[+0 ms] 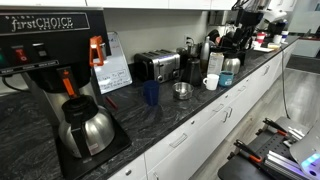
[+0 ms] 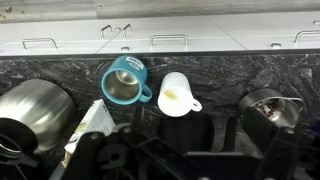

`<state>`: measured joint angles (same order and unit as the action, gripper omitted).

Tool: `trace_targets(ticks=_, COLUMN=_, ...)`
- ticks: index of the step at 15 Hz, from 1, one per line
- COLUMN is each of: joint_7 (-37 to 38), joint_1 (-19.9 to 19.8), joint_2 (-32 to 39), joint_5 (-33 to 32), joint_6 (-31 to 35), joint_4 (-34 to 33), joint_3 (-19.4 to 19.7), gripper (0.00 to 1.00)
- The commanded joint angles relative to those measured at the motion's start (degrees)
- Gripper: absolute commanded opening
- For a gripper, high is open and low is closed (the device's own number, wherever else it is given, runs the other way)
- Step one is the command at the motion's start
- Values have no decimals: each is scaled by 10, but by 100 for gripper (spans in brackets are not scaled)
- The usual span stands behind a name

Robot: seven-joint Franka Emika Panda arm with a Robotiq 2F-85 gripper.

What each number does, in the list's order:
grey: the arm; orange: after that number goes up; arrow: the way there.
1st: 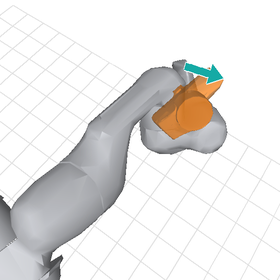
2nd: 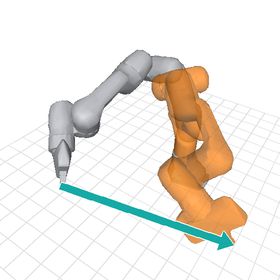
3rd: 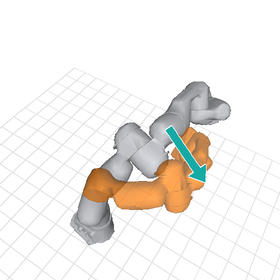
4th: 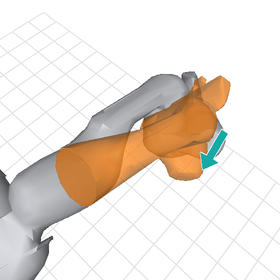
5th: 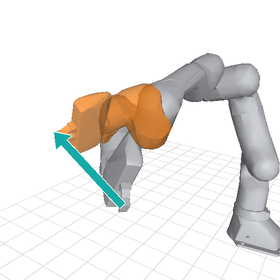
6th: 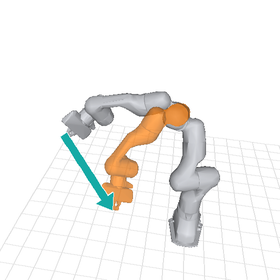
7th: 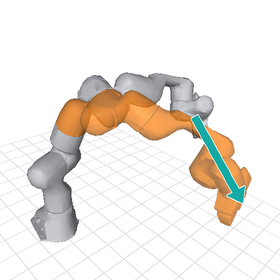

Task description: Open the right cabinet door

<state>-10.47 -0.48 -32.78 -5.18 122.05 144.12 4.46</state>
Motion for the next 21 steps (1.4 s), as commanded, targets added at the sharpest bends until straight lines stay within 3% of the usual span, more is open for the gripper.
trace_targets(ticks=1, joint_7=-1, joint_1=18, joint_2=-4, joint_5=24, joint_6=8, joint_4=-13, joint_3=-6, gripper=100)
trace_targets(ticks=6, joint_7=21, joint_1=71, joint_2=18, joint_5=65, joint_6=91, joint_4=-59, joint_3=-51, gripper=100)
trace_targets(ticks=9, joint_7=42, joint_1=87, joint_2=47, joint_5=81, joint_6=178, joint_4=-80, joint_3=-69, gripper=100)
trace_targets(ticks=10, joint_7=38, joint_1=85, joint_2=21, joint_5=71, joint_6=140, joint_4=-66, joint_3=-70, gripper=100)
trace_targets(ticks=17, joint_7=43, joint_1=86, joint_2=44, joint_5=72, joint_6=173, joint_4=-75, joint_3=-71, gripper=100)
trace_targets(ticks=21, joint_7=34, joint_1=118, joint_2=44, joint_5=88, joint_6=259, joint_4=-95, joint_3=-84, gripper=100)
